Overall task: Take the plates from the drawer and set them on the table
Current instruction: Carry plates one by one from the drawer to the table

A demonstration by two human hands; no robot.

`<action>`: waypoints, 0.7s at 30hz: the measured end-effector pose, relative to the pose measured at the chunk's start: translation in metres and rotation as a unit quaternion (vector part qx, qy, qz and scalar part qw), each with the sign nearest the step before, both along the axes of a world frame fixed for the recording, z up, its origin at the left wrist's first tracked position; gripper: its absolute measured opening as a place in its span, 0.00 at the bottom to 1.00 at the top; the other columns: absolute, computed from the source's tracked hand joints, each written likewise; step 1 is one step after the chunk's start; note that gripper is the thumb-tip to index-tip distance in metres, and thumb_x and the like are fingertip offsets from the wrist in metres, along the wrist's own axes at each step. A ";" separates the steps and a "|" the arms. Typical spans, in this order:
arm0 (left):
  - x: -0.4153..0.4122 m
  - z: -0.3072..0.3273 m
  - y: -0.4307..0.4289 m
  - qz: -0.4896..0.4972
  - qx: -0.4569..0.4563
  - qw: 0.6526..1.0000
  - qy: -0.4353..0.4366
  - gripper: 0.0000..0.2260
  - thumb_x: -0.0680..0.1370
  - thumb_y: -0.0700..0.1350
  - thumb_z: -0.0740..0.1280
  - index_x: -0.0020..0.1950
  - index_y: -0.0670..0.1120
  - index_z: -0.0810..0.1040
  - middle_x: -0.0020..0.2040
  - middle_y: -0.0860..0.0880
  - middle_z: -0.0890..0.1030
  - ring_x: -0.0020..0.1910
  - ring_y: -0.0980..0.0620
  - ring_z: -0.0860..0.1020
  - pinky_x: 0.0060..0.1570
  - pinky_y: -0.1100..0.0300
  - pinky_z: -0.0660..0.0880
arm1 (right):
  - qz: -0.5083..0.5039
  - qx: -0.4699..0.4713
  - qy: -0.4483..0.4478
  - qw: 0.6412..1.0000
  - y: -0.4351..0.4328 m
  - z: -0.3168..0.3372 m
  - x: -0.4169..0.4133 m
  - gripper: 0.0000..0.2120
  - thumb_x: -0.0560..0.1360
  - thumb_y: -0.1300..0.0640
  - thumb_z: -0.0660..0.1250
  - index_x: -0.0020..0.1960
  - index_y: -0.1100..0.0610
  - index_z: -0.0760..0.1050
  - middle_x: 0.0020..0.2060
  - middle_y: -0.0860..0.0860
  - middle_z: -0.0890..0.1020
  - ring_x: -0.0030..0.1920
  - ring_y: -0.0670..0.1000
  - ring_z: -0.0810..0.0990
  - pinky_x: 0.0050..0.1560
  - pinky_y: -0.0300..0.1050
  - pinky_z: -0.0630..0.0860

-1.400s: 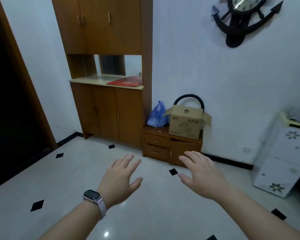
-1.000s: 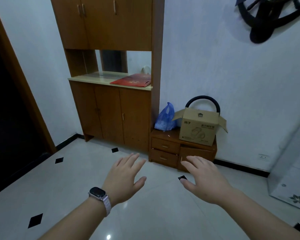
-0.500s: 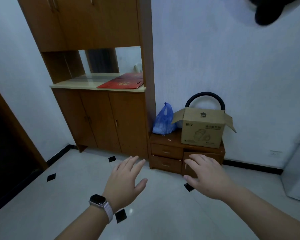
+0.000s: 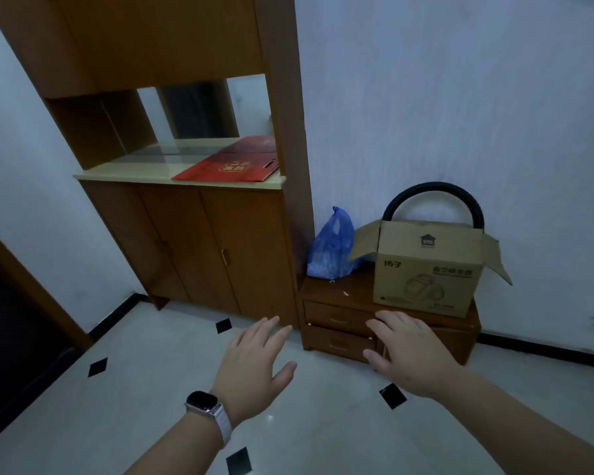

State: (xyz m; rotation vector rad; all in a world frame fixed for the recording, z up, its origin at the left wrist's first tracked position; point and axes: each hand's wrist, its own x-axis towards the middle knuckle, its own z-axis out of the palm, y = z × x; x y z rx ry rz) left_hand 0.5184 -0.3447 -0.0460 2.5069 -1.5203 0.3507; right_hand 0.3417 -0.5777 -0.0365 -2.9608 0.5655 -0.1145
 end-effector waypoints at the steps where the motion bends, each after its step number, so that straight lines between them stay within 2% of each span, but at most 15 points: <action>1: 0.010 -0.003 -0.006 0.001 0.003 1.000 0.001 0.24 0.75 0.61 0.61 0.67 0.52 0.73 0.67 0.48 0.76 0.66 0.47 0.74 0.62 0.50 0.71 | 0.002 0.004 0.003 1.000 -0.007 -0.003 0.010 0.29 0.78 0.36 0.54 0.75 0.46 0.61 0.74 0.46 0.64 0.74 0.48 0.60 0.74 0.48 0.56; 12: 0.154 -0.064 -0.089 -0.013 0.030 0.998 0.048 0.23 0.72 0.59 0.62 0.63 0.50 0.76 0.63 0.46 0.79 0.61 0.45 0.77 0.59 0.48 0.73 | -0.026 0.023 0.050 0.998 -0.072 -0.061 0.130 0.27 0.78 0.37 0.55 0.74 0.46 0.63 0.73 0.46 0.67 0.73 0.48 0.63 0.72 0.47 0.60; 16: 0.224 -0.097 -0.129 -0.046 0.043 0.994 0.085 0.24 0.72 0.59 0.62 0.66 0.51 0.75 0.64 0.48 0.78 0.63 0.47 0.76 0.59 0.49 0.72 | -0.060 0.041 0.082 0.994 -0.095 -0.089 0.186 0.27 0.77 0.37 0.52 0.72 0.47 0.65 0.72 0.47 0.68 0.72 0.50 0.65 0.69 0.48 0.63; 19: 0.277 -0.119 -0.163 -0.073 0.054 0.991 0.094 0.25 0.72 0.59 0.62 0.66 0.51 0.74 0.64 0.48 0.78 0.63 0.48 0.76 0.59 0.50 0.72 | -0.087 0.055 0.092 0.990 -0.112 -0.106 0.231 0.30 0.75 0.35 0.49 0.71 0.48 0.68 0.71 0.48 0.69 0.71 0.51 0.67 0.67 0.49 0.65; 21: 0.305 -0.133 -0.184 -0.087 0.065 0.988 0.113 0.26 0.73 0.59 0.61 0.68 0.51 0.73 0.65 0.48 0.77 0.64 0.47 0.75 0.60 0.49 0.72 | -0.103 0.062 0.101 0.988 -0.124 -0.114 0.256 0.30 0.75 0.36 0.50 0.70 0.49 0.69 0.70 0.49 0.71 0.69 0.52 0.69 0.65 0.50 0.67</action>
